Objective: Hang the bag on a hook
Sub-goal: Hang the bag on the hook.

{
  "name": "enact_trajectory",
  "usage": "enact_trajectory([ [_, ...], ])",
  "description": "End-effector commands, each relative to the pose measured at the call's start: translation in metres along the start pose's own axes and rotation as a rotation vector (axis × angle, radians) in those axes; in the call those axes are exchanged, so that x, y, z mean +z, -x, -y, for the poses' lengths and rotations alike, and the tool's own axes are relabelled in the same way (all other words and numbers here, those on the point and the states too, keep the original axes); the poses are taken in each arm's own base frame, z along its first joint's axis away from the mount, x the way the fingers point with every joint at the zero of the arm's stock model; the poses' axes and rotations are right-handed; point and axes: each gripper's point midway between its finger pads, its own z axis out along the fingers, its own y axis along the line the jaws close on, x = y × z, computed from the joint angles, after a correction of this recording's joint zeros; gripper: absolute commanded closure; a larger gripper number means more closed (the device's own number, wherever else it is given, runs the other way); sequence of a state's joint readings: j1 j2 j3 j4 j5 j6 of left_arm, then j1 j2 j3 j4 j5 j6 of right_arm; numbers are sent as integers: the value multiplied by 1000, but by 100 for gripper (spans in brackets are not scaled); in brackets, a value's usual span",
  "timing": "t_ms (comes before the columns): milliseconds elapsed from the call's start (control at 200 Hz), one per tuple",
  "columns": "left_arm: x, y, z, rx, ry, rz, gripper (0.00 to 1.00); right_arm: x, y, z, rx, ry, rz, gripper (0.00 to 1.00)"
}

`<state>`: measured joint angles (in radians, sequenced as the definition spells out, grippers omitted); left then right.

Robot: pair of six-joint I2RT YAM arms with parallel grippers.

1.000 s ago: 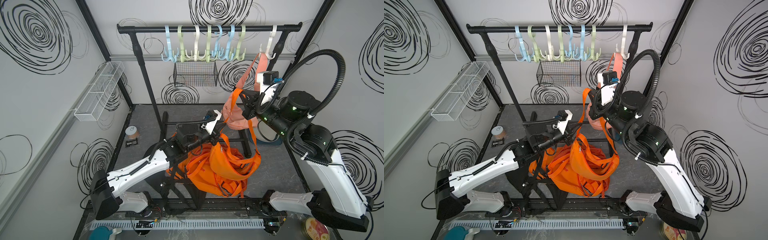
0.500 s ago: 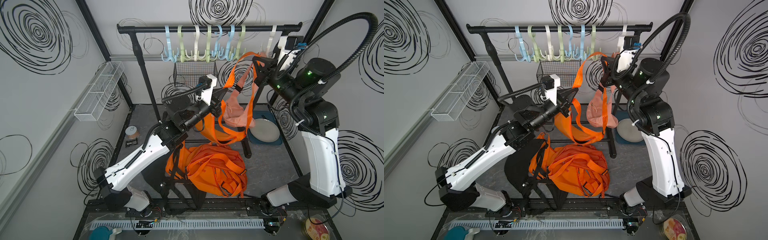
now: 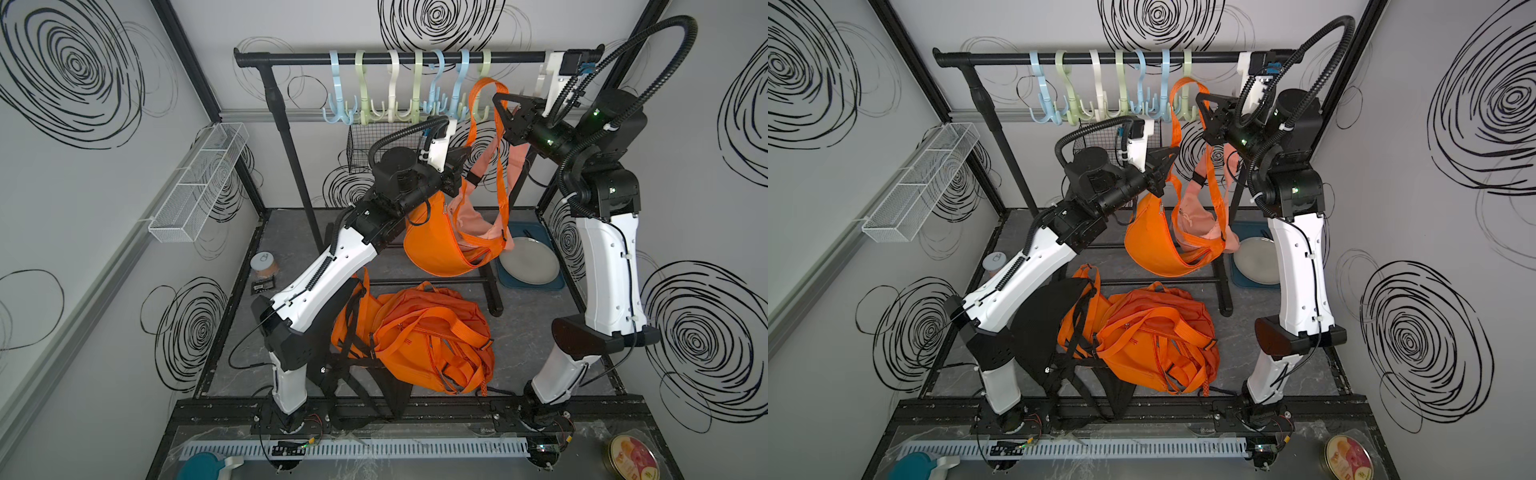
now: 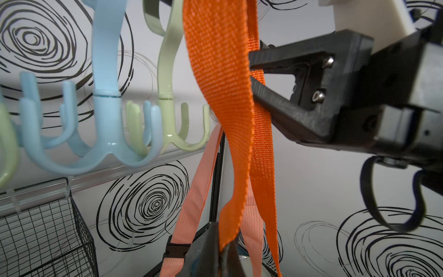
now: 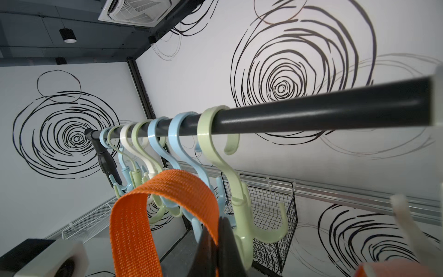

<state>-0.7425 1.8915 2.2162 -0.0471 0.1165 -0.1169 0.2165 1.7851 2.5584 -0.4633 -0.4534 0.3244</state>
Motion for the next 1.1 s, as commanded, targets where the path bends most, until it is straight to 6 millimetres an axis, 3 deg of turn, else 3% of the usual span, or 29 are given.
enact_trajectory([
  [0,0,20,4,-9,-31,38,100,-5,20,-8,4,71,55,100],
  [200,12,-3,-5,-19,-21,-9,100,2,10,16,34,50,32,100],
  [535,23,-38,-14,-25,-4,-89,100,9,-21,30,76,33,-39,100],
  [911,27,-74,-16,-46,-13,-156,100,5,-51,41,109,-6,-93,100],
  [1091,29,-83,-17,-49,-17,-173,100,-7,-59,50,102,-63,-92,100],
])
